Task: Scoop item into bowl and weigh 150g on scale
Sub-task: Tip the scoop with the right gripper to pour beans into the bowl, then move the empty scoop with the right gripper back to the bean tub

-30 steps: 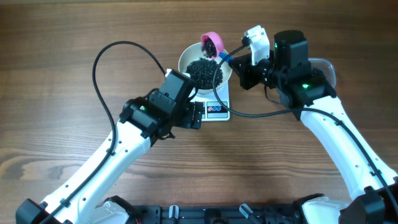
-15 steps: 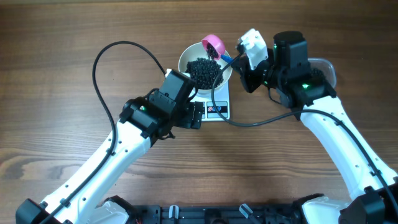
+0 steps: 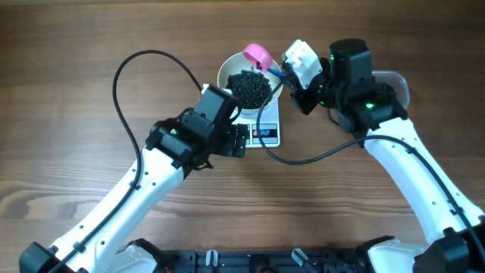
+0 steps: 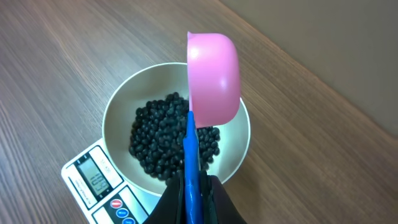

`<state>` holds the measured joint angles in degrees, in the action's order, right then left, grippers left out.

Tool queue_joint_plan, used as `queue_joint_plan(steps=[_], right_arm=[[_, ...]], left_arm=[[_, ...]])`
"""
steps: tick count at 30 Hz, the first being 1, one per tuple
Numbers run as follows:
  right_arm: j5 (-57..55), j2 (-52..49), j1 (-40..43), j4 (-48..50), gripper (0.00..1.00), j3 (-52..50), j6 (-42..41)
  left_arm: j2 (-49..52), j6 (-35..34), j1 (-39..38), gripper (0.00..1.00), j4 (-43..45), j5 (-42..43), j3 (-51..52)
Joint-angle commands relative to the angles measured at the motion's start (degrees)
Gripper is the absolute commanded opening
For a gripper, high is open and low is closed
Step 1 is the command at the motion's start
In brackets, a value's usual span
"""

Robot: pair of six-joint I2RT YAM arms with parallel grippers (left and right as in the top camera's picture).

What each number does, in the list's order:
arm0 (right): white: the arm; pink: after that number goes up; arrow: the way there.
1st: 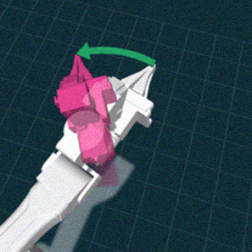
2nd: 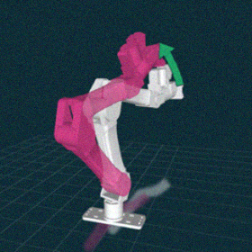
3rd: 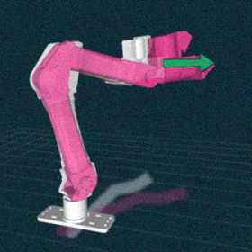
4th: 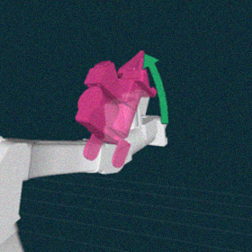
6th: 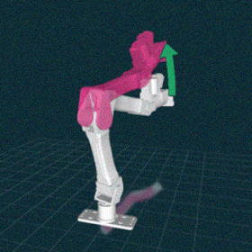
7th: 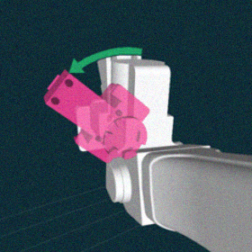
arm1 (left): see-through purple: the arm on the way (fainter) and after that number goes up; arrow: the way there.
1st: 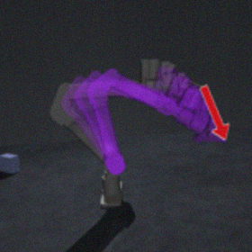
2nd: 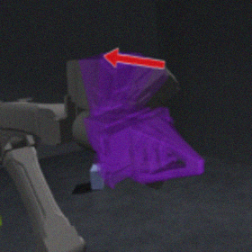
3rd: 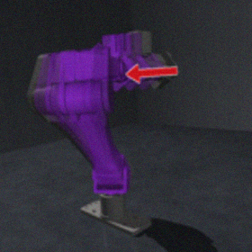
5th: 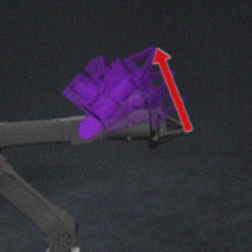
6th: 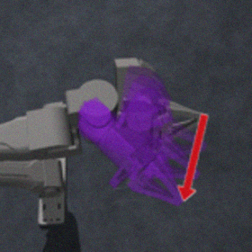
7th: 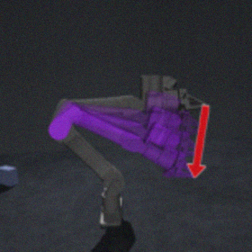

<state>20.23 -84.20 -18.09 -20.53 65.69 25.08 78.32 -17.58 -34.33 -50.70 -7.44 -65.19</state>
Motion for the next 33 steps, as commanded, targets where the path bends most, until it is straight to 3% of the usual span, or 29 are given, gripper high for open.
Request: queue_joint_plan(steps=[1, 4, 9, 12, 19, 25, 30, 33], right_arm=[[-1.22, -0.13, -0.24, 0.35, 0.04, 0.44, 1.92], [-1.18, -0.13, -0.24, 0.24, 0.04, 0.44, 0.57], [-0.24, -0.13, -0.24, 0.28, 0.04, 0.44, -14.84], [0.44, -0.13, -0.24, 0.31, 0.04, 0.44, -19.58], [0.33, -0.13, -0.22, 0.52, 0.04, 0.42, -19.37], [0.31, 0.57, 0.98, 6.14, 0.04, 0.42, -39.21], [-2.45, 3.67, 6.78, 6.58, 0.04, 0.42, -39.91], [-4.98, 6.05, 12.87, 3.78, 0.04, 0.42, -36.33]], left_arm=[[0.46, 0.87, 0.48, 1.00, 0.15, 0.31, 0.37], [0.46, 0.87, 0.48, 1.00, 0.15, 0.31, 0.37], [0.46, 0.87, 0.48, 1.00, 0.15, 0.31, 0.37], [0.46, 0.87, 0.48, 1.00, 0.15, 0.31, 0.37], [0.46, 0.87, 0.48, 1.00, 0.15, 0.31, 0.37], [0.46, 0.87, 0.48, 1.00, 0.15, 0.31, 0.37], [0.46, 0.87, 0.48, 1.00, 0.15, 0.31, 0.37], [0.46, 0.87, 0.48, 1.00, 0.15, 0.31, 0.37]])
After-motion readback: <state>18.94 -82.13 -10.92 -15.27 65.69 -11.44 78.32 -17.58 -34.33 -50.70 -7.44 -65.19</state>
